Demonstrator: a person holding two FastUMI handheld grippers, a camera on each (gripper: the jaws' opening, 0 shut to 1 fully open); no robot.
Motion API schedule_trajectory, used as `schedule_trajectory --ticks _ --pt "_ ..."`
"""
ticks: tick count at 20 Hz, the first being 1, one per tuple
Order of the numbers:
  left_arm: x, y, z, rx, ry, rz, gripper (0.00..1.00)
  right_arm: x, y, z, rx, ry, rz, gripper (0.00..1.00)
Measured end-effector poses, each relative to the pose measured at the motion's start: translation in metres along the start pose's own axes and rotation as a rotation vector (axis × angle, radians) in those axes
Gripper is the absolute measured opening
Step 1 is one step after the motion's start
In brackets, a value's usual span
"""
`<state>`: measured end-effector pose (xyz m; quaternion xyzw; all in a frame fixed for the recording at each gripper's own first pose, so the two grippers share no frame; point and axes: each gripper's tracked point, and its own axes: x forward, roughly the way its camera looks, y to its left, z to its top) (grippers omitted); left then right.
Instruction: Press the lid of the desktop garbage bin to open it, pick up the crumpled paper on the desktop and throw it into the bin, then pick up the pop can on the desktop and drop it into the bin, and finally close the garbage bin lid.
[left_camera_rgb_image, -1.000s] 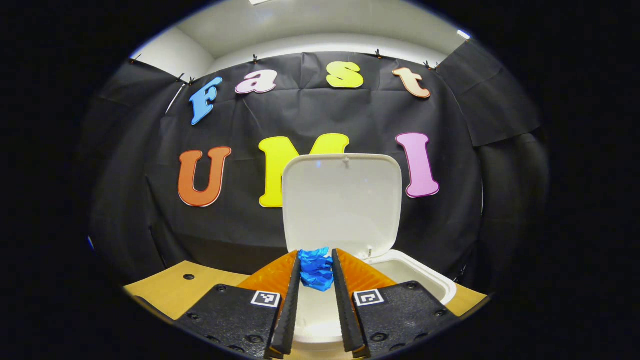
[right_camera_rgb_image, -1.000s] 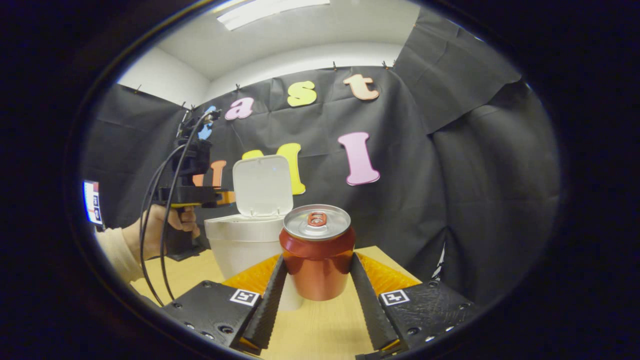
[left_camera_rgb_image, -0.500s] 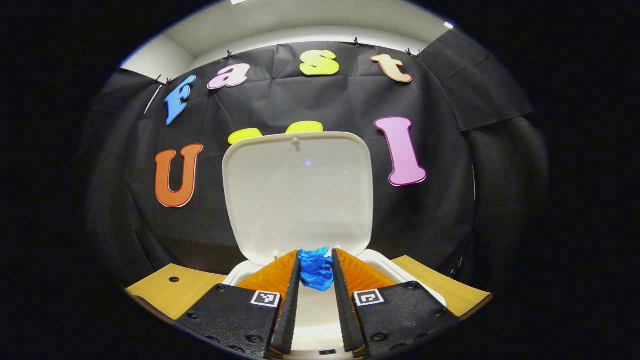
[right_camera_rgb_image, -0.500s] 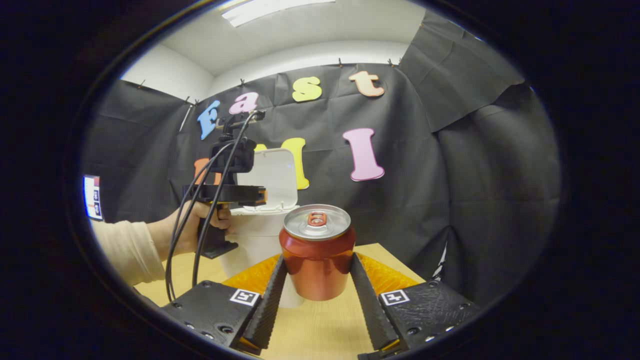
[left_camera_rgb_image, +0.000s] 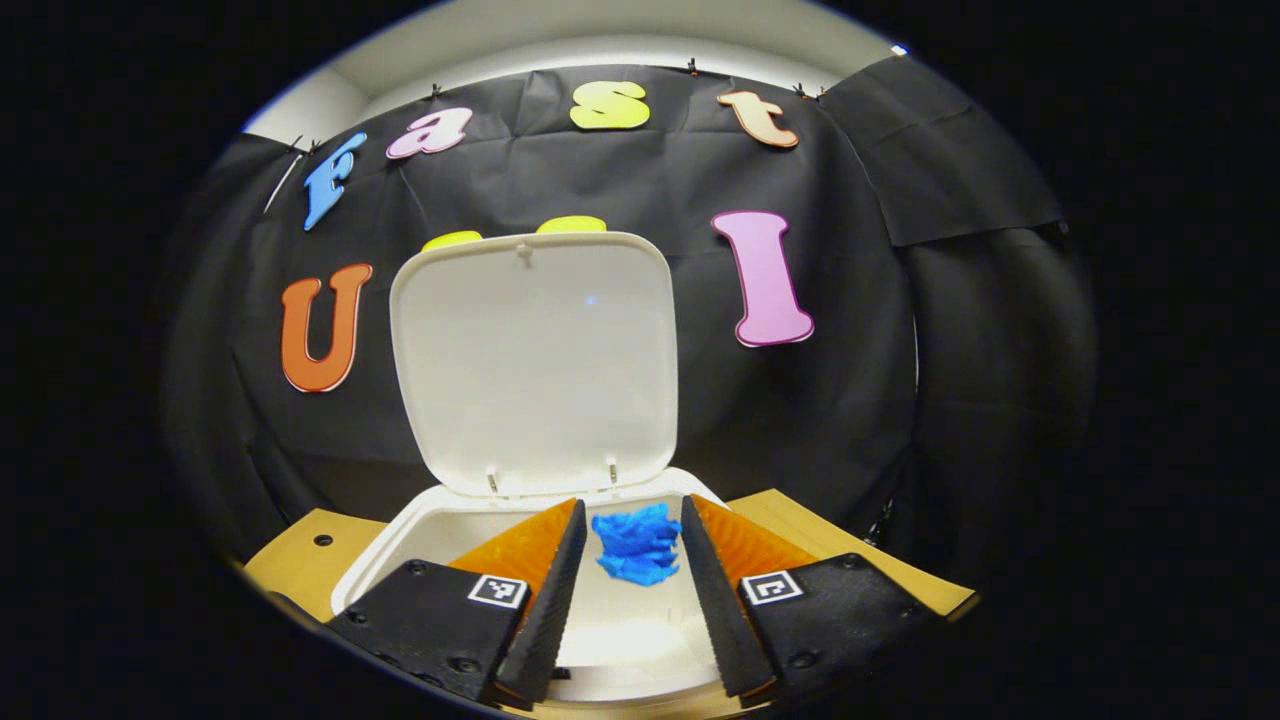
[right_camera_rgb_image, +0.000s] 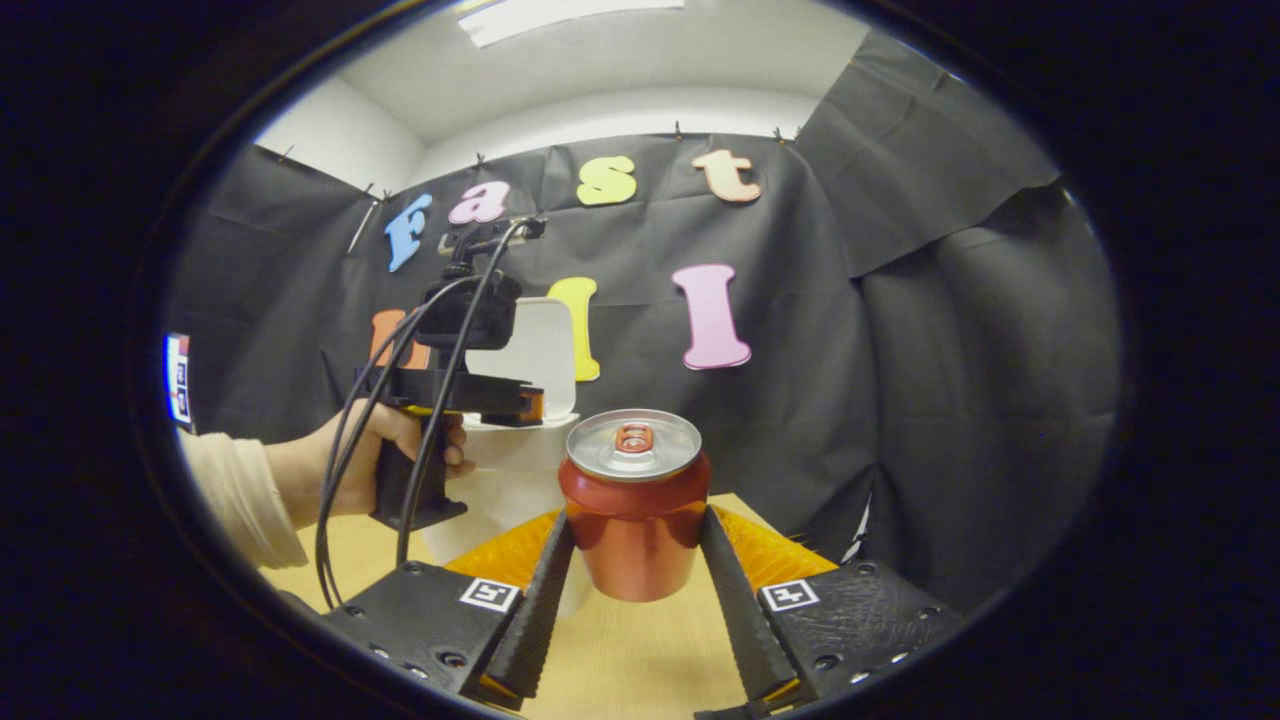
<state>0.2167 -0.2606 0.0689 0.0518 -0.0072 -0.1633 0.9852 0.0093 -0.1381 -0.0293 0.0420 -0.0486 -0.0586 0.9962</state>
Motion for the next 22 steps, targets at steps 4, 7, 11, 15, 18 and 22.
schedule_trajectory --ticks 4,7,11,15,18,22 --pt "-0.010 -0.005 -0.001 -0.034 -0.016 -0.013 0.87 0.003 -0.005 -0.002 -0.005 0.011 -0.018 0.73" --pt "-0.025 0.000 0.007 -0.056 -0.054 0.002 0.94 0.003 -0.006 -0.003 -0.009 0.012 -0.023 0.73" --pt "-0.049 0.013 0.011 -0.105 -0.080 0.021 0.97 0.003 -0.011 -0.002 -0.034 0.007 -0.048 0.73" --pt "-0.078 0.059 -0.010 -0.030 -0.001 0.172 0.98 0.005 -0.008 -0.005 -0.068 0.003 -0.058 0.73" --pt "-0.104 0.073 -0.008 0.028 -0.055 0.234 0.98 0.009 -0.004 -0.012 -0.077 0.013 -0.063 0.72" --pt "-0.131 0.045 -0.017 -0.018 -0.112 0.149 0.97 0.013 0.006 -0.024 -0.100 0.039 -0.058 0.73"
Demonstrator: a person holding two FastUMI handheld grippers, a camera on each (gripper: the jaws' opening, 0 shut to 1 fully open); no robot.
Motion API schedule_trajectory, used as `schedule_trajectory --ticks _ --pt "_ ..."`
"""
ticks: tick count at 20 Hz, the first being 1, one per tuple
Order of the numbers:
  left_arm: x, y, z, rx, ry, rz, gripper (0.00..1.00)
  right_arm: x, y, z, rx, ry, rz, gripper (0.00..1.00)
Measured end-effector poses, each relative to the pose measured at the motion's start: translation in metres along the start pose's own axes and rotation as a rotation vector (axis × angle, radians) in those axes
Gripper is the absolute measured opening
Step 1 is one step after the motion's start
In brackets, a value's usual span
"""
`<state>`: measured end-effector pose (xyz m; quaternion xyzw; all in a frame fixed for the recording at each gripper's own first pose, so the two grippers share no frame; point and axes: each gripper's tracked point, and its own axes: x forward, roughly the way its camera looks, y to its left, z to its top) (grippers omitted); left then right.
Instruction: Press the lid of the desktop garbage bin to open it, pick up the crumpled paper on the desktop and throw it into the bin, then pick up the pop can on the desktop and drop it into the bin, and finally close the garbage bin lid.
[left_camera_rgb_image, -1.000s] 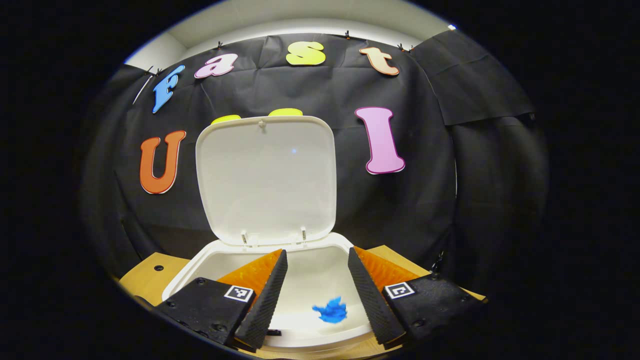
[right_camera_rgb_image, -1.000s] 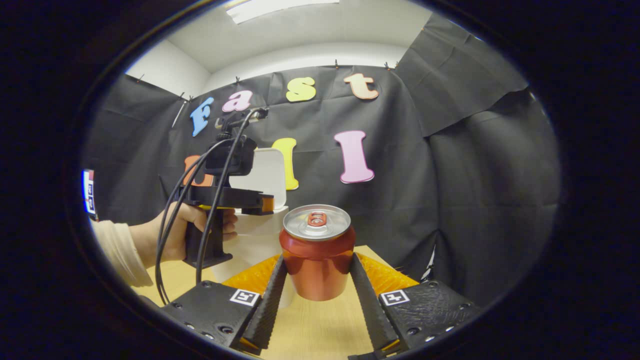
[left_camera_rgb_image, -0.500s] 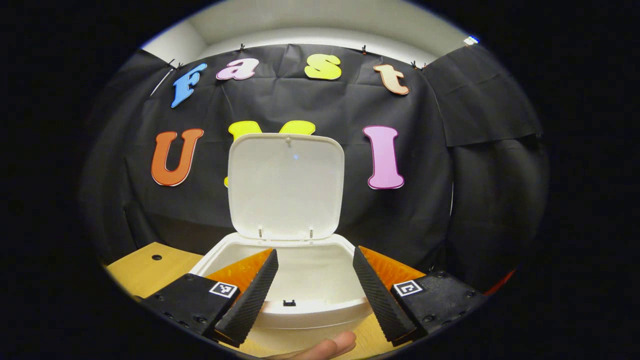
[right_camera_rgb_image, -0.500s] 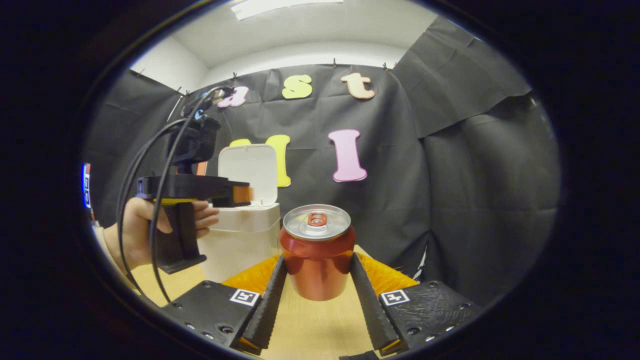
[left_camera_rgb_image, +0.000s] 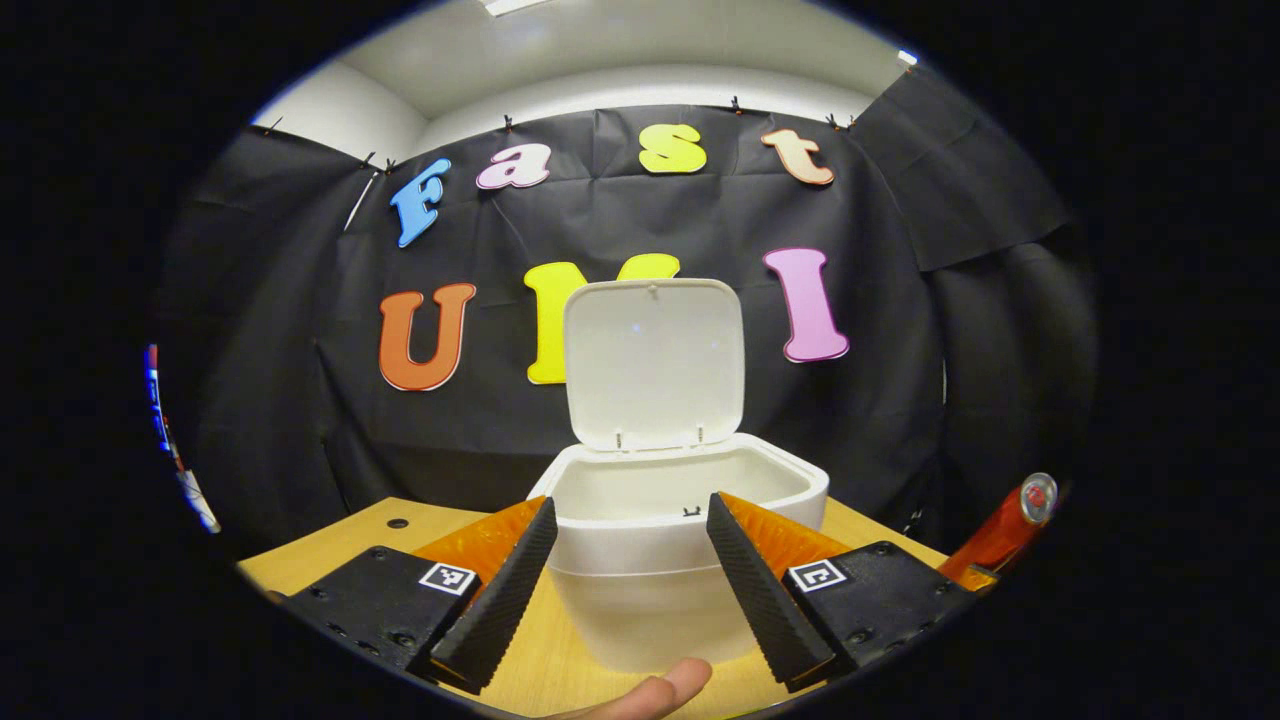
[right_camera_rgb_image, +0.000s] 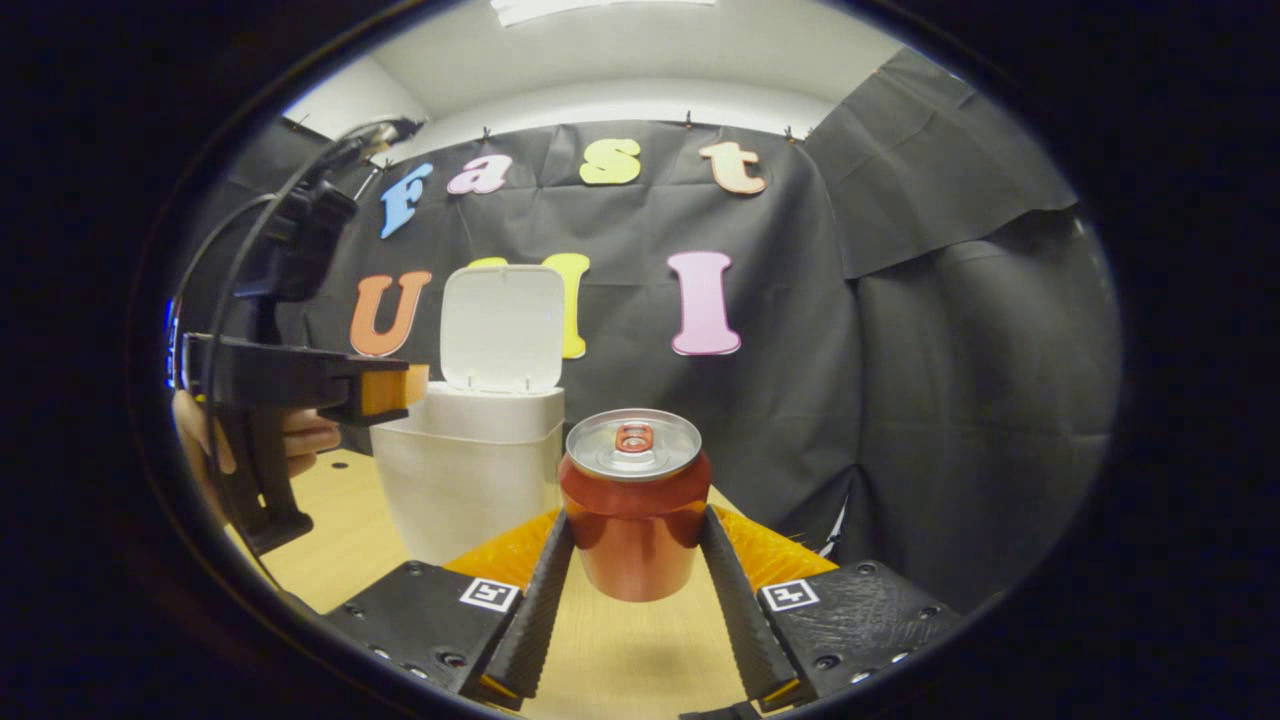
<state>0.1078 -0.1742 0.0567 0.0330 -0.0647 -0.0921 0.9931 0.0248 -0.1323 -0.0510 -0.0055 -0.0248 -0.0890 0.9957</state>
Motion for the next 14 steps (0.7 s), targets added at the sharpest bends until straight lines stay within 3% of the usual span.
schedule_trajectory --ticks 4,8,12,14 --pt "-0.028 0.005 -0.005 0.061 -0.017 -0.012 0.98 -0.002 0.013 -0.001 -0.026 0.024 -0.002 0.72" --pt "-0.053 0.015 0.003 0.026 -0.035 -0.040 0.98 -0.019 0.030 0.009 -0.098 0.023 0.023 0.73" --pt "-0.072 0.039 -0.002 0.010 -0.008 -0.033 0.99 -0.040 0.060 0.020 -0.099 0.021 0.125 0.74" --pt "-0.082 0.050 -0.004 -0.002 0.012 -0.033 0.99 -0.046 0.063 0.027 -0.114 0.013 0.129 0.73"
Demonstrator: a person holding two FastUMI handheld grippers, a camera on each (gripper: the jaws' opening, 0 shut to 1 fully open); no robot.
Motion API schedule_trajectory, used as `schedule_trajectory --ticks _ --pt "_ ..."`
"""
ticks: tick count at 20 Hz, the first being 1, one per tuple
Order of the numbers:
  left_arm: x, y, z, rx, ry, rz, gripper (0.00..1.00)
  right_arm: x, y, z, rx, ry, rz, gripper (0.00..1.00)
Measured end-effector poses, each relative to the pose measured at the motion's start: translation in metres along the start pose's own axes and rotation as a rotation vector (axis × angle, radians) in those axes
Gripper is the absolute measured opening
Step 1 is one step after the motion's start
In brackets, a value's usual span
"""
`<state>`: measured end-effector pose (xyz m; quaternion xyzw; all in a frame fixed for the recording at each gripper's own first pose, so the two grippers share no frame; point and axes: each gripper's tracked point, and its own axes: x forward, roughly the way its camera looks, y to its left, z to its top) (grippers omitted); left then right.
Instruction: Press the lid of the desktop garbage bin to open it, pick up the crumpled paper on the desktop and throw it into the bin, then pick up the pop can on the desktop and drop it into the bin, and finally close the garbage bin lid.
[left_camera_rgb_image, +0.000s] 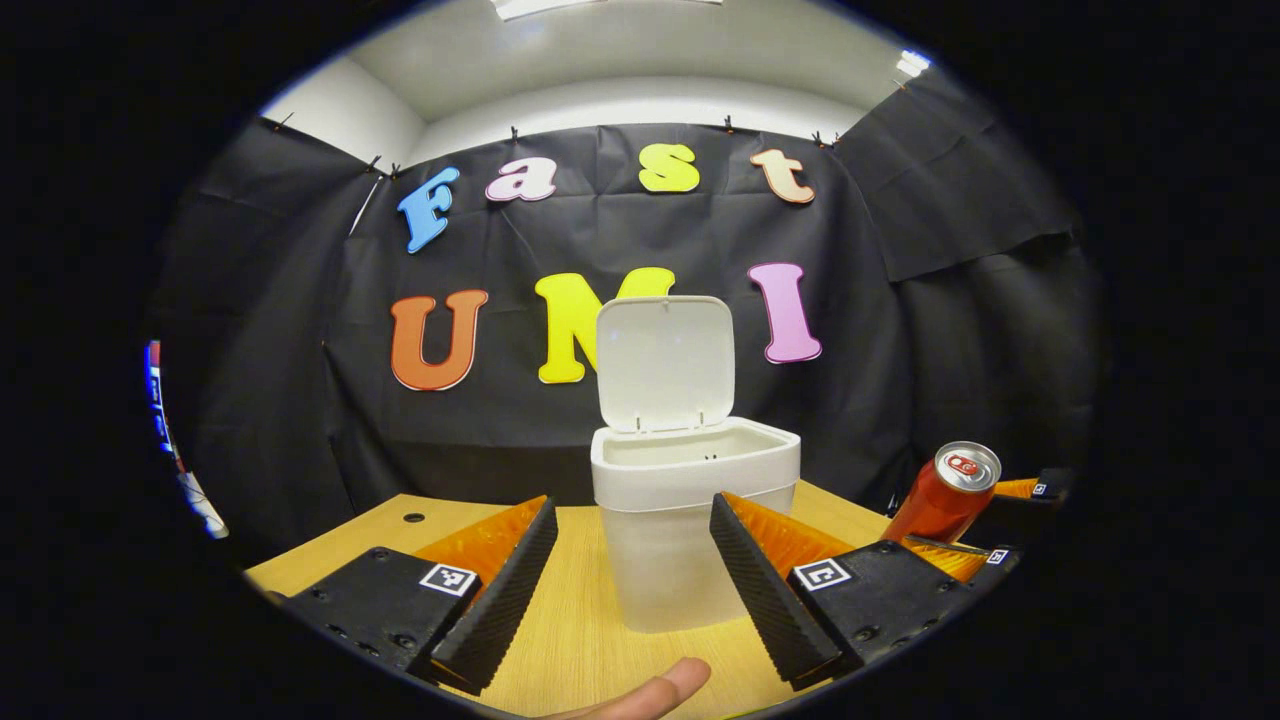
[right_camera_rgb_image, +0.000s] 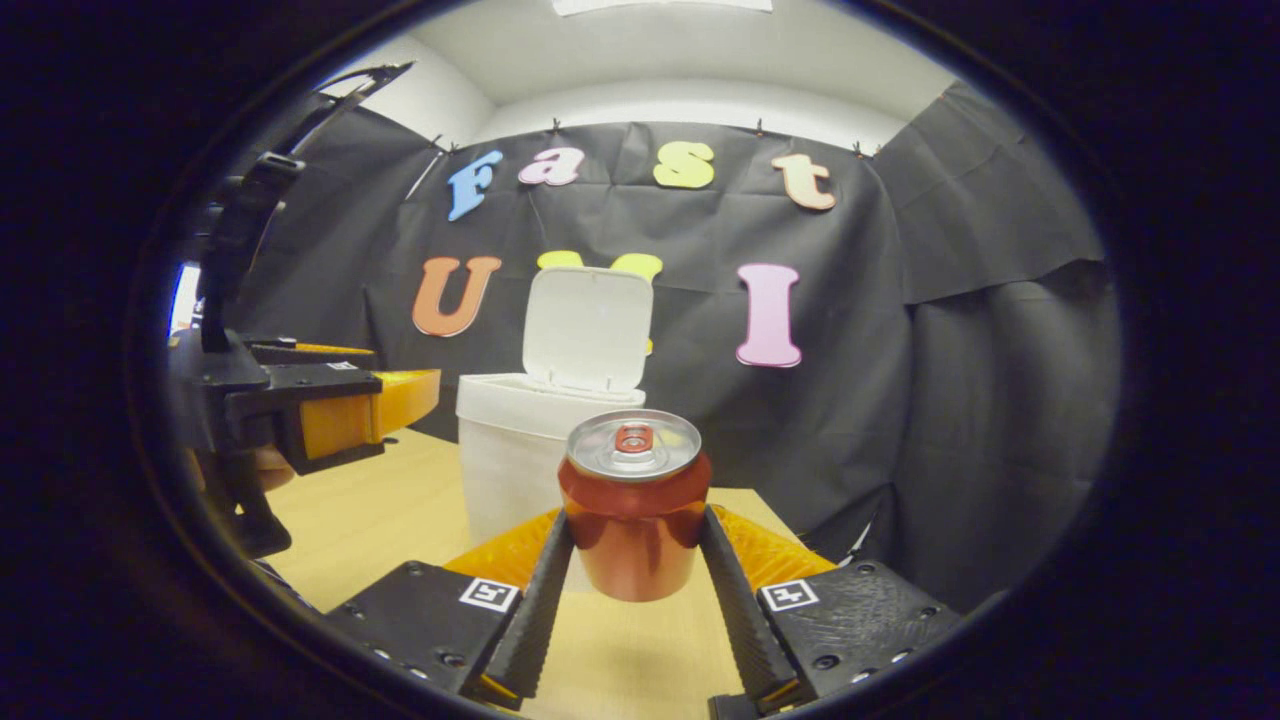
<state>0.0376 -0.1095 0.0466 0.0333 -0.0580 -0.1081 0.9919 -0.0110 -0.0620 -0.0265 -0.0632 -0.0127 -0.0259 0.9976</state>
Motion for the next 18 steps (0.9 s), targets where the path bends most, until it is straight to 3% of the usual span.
schedule_trajectory --ticks 2,5,9,12,18 --pt "-0.009 0.012 0.003 -0.001 0.001 0.013 0.99 -0.005 0.009 0.010 -0.014 -0.006 0.016 0.73" --pt "-0.019 0.026 0.000 0.004 0.015 0.033 0.99 -0.015 0.030 0.016 0.043 0.023 0.103 0.73" --pt "-0.027 0.051 -0.013 0.044 0.056 0.079 0.99 -0.020 0.035 0.035 0.086 0.033 0.124 0.73" --pt "-0.029 0.066 -0.019 0.030 0.067 0.097 0.99 -0.019 0.055 0.052 0.136 0.075 0.220 0.73" --pt "-0.032 0.085 -0.017 0.005 0.052 0.123 0.99 0.011 0.049 0.105 0.114 0.094 0.205 0.73"
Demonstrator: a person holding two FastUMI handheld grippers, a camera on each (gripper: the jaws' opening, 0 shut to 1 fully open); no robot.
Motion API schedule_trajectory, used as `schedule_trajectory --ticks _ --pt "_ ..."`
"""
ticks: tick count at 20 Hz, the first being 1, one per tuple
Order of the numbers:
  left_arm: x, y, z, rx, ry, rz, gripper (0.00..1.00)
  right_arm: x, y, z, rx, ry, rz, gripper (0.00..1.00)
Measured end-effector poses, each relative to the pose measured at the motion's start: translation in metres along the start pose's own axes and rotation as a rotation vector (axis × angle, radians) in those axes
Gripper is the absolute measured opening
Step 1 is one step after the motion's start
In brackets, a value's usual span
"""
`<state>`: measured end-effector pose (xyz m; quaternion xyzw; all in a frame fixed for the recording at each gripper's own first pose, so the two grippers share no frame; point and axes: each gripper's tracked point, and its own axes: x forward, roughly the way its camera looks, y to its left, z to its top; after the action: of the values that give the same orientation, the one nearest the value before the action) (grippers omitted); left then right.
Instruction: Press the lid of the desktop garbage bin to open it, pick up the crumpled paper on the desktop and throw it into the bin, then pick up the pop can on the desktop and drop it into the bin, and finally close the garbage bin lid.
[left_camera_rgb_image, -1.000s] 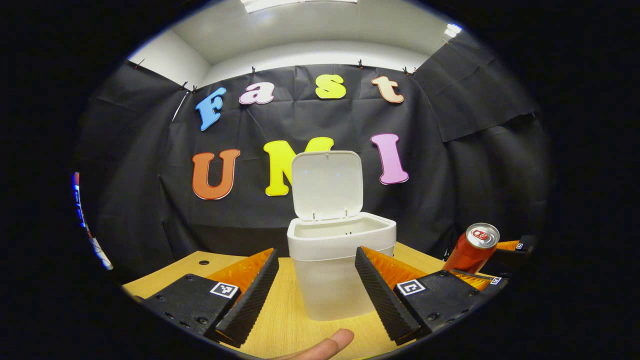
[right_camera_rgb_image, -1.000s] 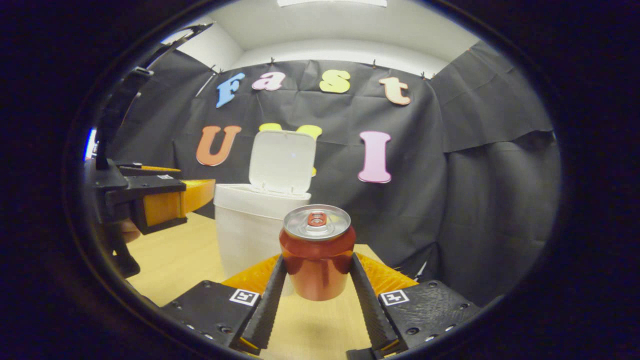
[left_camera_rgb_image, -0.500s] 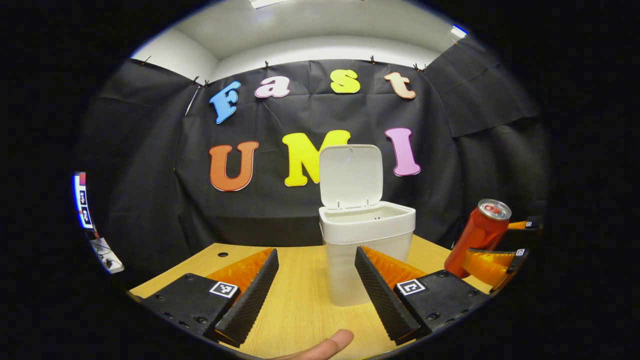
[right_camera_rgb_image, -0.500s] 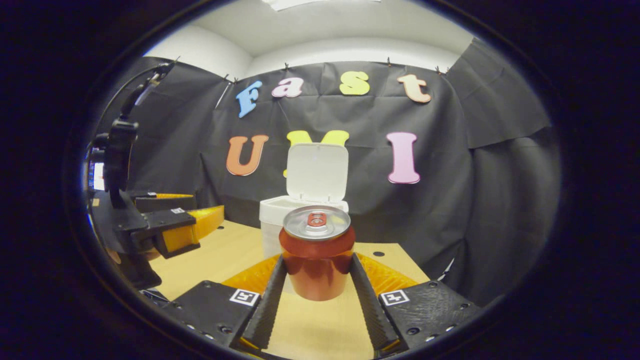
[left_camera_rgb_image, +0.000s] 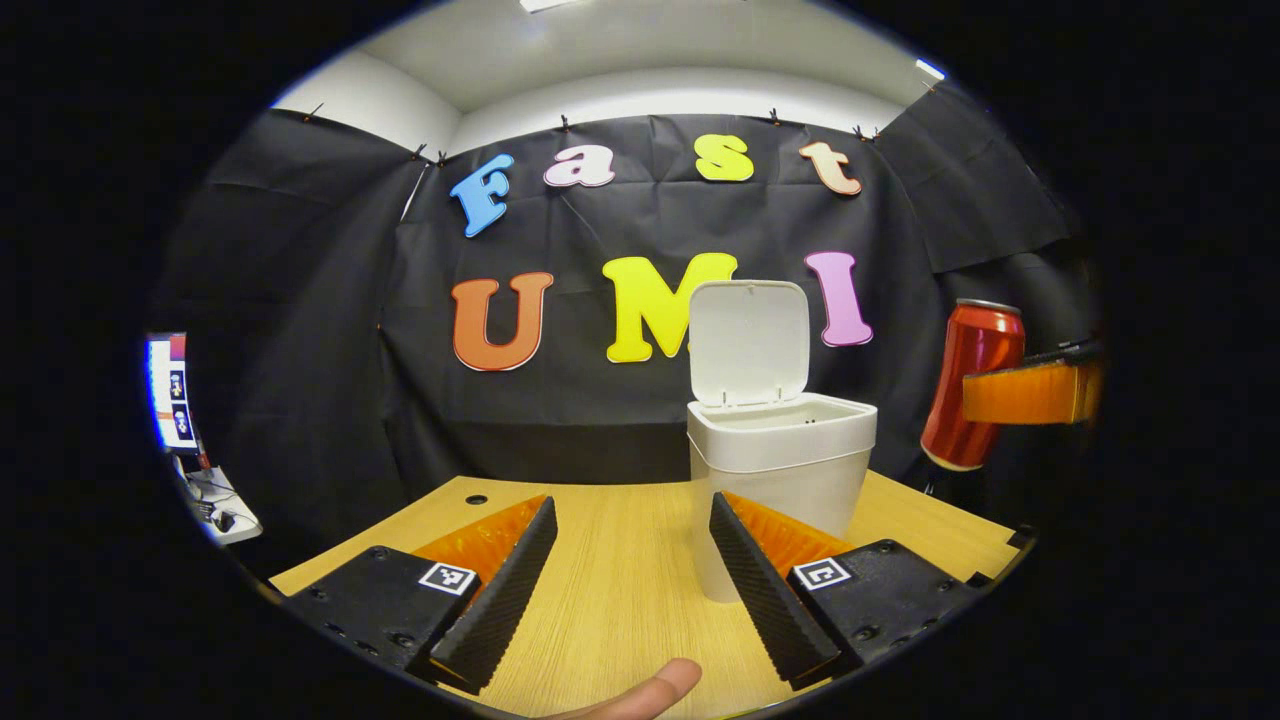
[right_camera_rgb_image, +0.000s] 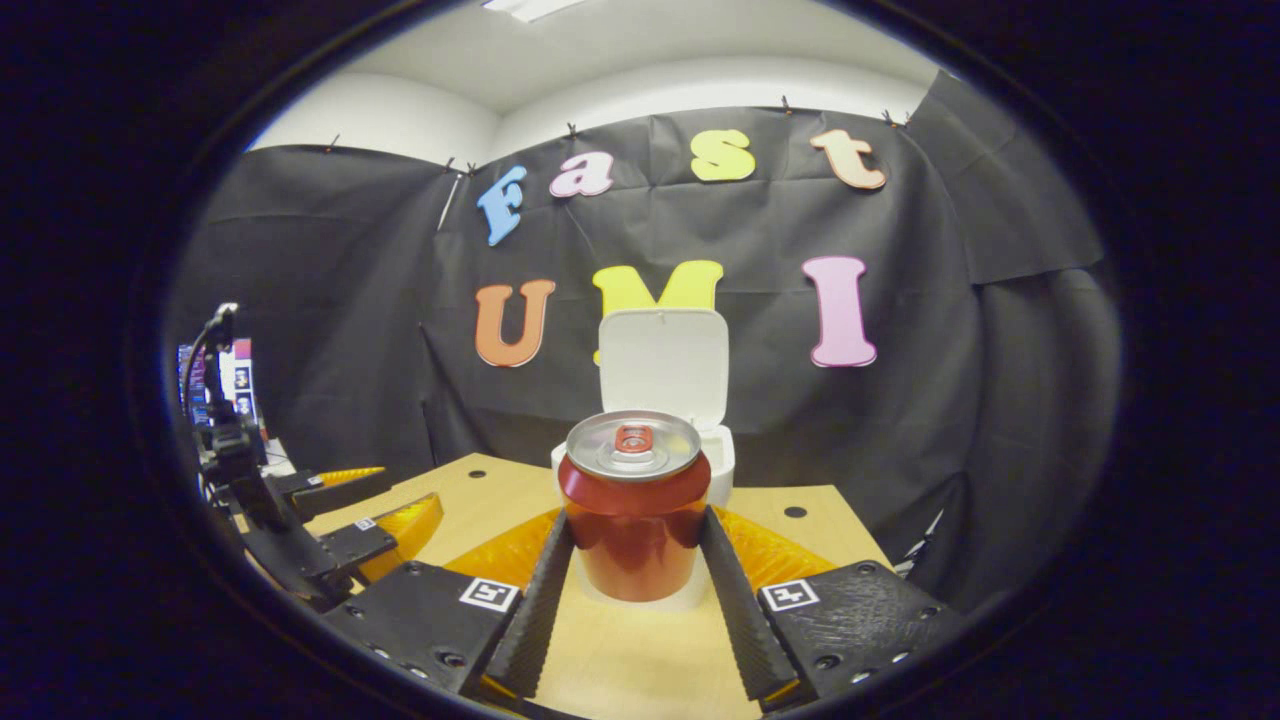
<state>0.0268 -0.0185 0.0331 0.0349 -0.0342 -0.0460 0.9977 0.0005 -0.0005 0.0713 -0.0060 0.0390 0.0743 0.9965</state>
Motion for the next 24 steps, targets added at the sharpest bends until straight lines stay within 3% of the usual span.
schedule_trajectory --ticks 4,8,13,17,24 --pt "0.001 -0.002 -0.008 0.001 0.009 -0.014 0.99 0.029 0.003 0.034 -0.055 -0.016 -0.018 0.73" --pt "0.001 0.009 -0.012 0.008 0.004 -0.001 0.99 0.059 0.019 0.069 -0.063 -0.042 0.012 0.73" --pt "0.005 0.033 -0.026 -0.061 0.023 0.023 0.99 0.101 0.030 0.091 -0.098 -0.016 -0.037 0.74" --pt "0.007 0.067 -0.035 -0.075 0.015 0.127 0.99 0.146 0.027 0.092 -0.056 0.013 -0.098 0.75" --pt "0.014 0.060 -0.056 -0.096 0.059 0.087 0.98 0.228 0.000 0.067 -0.002 0.096 -0.205 0.75"
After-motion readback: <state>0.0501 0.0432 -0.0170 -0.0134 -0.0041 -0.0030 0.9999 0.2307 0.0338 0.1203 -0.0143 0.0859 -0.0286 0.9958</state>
